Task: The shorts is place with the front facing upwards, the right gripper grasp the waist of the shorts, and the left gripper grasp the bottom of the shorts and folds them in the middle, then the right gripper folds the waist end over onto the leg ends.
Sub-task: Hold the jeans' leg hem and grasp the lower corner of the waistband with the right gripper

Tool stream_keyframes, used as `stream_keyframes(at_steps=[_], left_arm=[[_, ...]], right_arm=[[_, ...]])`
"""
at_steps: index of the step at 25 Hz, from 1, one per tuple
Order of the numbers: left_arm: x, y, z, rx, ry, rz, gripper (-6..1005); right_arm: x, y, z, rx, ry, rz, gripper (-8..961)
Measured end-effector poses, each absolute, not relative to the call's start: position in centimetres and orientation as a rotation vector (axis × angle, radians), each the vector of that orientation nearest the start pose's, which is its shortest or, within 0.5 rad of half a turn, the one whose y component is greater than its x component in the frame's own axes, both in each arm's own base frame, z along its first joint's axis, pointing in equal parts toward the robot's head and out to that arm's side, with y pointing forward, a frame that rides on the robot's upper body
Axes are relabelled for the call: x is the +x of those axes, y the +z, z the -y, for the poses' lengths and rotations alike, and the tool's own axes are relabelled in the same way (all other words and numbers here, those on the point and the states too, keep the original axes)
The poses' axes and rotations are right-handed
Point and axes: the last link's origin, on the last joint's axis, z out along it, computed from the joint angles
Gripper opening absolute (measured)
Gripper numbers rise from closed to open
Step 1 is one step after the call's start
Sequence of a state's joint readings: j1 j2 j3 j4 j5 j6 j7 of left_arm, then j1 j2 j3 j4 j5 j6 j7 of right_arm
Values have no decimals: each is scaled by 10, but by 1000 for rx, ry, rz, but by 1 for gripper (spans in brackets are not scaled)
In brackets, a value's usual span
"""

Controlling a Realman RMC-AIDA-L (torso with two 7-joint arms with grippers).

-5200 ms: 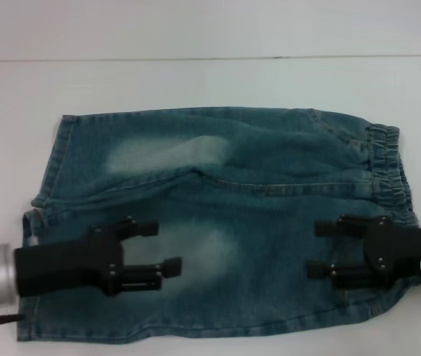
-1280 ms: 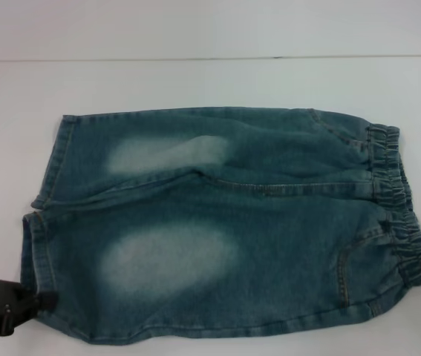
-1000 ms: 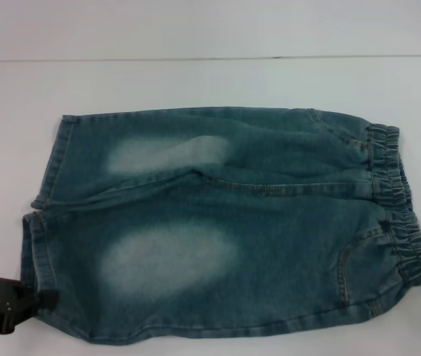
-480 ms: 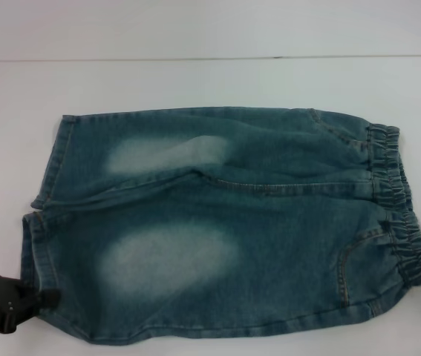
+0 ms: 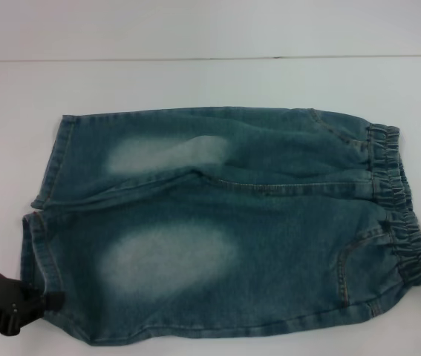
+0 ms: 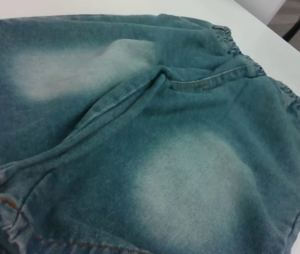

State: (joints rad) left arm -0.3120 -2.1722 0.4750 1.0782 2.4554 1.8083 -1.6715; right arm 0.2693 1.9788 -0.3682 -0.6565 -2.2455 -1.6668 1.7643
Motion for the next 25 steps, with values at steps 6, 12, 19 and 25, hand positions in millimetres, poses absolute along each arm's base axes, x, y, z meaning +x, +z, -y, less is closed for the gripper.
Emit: stream_keyframes(at_steps=[6,12,19,25], left_arm=[[-329,38,-241,-2661,-273,1159,21],[-327,38,-243,-2666,-275,1149,20],[-326,38,-244,-2668,-276,1146,20],[-327,38,-244,-2668,-276,1146,20]], right_arm=[[381,61,-237,-2275,623,-1519,908],[382,57,-244,-2273,574,-1534,906],[380,51,-248,-2286,550,-1533,903],[377,46,-252,-2312,525,-1532,901]])
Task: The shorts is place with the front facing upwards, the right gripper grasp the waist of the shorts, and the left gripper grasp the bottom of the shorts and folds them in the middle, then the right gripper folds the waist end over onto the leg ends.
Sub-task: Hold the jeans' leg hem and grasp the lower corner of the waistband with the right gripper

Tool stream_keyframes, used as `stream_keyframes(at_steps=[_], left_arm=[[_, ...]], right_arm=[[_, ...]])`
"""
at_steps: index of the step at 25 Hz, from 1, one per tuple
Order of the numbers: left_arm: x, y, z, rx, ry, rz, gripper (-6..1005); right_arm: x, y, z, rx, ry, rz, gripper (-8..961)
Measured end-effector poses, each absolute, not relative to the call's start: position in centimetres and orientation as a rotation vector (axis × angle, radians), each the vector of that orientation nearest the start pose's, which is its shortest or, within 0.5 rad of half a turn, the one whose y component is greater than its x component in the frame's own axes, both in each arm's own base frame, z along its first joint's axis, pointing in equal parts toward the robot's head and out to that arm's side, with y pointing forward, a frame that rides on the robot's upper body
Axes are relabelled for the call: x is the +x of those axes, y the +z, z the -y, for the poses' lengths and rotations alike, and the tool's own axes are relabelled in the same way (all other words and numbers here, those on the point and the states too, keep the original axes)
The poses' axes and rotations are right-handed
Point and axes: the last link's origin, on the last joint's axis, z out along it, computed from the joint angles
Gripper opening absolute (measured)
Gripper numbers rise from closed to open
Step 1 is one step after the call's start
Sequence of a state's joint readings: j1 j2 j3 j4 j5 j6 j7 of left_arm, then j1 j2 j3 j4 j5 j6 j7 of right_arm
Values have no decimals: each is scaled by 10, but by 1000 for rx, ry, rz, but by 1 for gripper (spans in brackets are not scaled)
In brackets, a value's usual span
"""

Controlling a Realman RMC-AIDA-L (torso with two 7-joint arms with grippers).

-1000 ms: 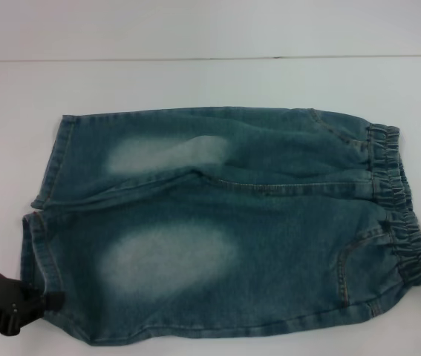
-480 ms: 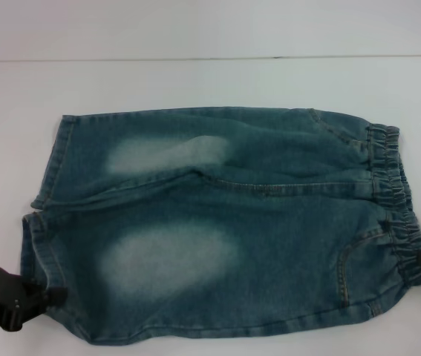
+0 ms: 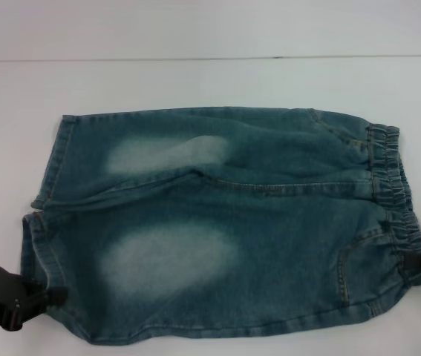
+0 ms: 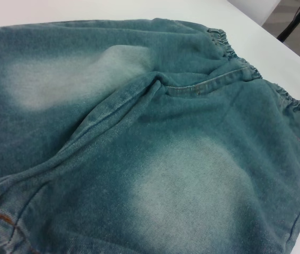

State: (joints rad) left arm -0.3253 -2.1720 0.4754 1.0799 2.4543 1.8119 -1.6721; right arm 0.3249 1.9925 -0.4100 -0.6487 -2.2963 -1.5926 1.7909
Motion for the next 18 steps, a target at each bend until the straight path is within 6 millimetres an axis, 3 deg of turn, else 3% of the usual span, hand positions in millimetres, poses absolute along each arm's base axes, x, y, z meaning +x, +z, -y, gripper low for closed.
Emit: stream_keyframes(at_steps=[18], left_arm=[[-326,38,-244,-2669,-276,1144,21]], right_arm=[[367,40,-252,-2393,526,-1536,894]])
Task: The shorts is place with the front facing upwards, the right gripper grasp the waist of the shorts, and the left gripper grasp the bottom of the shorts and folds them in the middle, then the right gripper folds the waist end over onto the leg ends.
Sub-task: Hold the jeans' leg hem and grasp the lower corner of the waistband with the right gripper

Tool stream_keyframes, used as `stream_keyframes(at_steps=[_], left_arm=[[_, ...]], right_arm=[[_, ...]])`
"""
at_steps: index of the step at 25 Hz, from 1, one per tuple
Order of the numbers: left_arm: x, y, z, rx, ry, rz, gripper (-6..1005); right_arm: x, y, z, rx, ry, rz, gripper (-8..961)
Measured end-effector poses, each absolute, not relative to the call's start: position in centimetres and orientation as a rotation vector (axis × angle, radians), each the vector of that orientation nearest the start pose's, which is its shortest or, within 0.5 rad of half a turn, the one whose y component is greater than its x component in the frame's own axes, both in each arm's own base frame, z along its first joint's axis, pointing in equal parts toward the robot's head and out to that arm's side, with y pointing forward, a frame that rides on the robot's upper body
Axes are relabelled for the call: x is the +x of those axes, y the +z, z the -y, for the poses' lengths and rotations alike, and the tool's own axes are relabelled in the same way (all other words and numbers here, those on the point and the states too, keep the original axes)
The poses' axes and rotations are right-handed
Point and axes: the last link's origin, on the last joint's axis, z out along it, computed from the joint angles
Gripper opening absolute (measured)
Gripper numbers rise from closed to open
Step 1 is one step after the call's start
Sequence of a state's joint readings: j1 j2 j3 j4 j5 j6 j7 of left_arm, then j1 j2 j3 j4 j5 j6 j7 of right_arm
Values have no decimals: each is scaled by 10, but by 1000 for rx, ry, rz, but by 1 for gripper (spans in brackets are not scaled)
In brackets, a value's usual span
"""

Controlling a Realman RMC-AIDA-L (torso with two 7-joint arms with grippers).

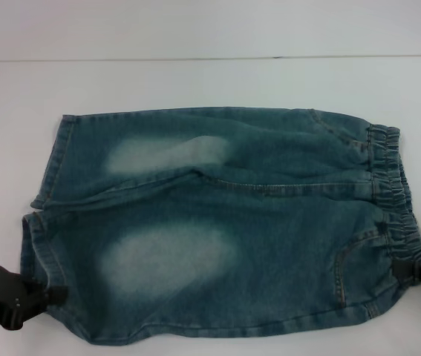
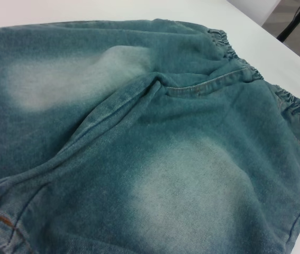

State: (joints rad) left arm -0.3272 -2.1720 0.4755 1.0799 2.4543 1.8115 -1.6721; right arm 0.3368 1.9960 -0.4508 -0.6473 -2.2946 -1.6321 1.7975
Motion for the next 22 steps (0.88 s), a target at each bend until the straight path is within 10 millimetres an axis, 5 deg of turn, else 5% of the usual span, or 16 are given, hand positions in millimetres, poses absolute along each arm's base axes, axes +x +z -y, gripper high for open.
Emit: stream_keyframes(at_steps=[14,22], left_arm=[[-324,37,-247,-2675,-279,1133,20],[-323,37,-247,-2678,-284,1130,20]], right_arm=[[360,43,-254,-2443,540,-1513,889],[358,42,-256,-2452,530,-1508,585]])
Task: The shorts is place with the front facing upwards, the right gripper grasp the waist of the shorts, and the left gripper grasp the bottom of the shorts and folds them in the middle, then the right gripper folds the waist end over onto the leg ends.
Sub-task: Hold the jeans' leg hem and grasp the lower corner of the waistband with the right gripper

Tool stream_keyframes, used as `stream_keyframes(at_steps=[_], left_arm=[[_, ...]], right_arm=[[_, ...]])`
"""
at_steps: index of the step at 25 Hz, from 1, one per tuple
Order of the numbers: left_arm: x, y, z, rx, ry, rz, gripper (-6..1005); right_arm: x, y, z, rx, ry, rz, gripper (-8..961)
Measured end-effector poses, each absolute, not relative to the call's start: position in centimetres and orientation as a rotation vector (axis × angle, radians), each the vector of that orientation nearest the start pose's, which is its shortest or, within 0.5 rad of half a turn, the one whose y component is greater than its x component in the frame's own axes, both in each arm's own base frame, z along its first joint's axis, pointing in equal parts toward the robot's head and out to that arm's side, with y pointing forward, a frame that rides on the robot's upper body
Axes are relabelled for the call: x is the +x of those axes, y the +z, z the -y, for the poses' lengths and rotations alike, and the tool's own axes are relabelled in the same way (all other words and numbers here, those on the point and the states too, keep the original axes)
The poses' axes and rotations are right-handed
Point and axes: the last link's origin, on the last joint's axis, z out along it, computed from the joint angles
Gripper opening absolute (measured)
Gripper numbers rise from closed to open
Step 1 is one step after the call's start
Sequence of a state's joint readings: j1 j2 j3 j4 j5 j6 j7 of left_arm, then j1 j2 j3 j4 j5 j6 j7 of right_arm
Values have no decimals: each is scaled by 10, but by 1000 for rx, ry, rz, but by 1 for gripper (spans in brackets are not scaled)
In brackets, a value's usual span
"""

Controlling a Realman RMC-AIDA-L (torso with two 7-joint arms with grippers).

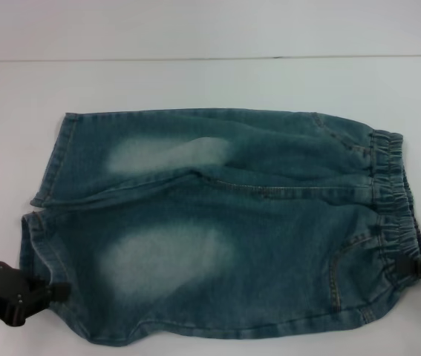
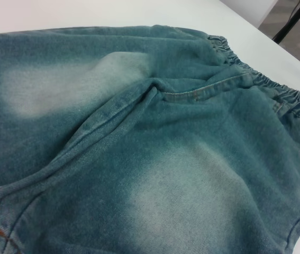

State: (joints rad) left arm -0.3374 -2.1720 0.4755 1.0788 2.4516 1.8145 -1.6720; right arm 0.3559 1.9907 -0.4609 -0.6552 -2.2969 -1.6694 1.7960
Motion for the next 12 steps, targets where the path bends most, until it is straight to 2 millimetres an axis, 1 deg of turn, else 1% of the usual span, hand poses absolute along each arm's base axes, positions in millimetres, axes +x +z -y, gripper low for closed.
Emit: stream_keyframes(at_steps=[8,12], left_arm=[[-322,38,-248,-2684,-289,1126,24],[-319,39,-249,-2681,-320,1114,30]], right_arm=[[357,40,-257,-2463,520,-1508,201],[357,40,-257,-2465,517,-1506,97]])
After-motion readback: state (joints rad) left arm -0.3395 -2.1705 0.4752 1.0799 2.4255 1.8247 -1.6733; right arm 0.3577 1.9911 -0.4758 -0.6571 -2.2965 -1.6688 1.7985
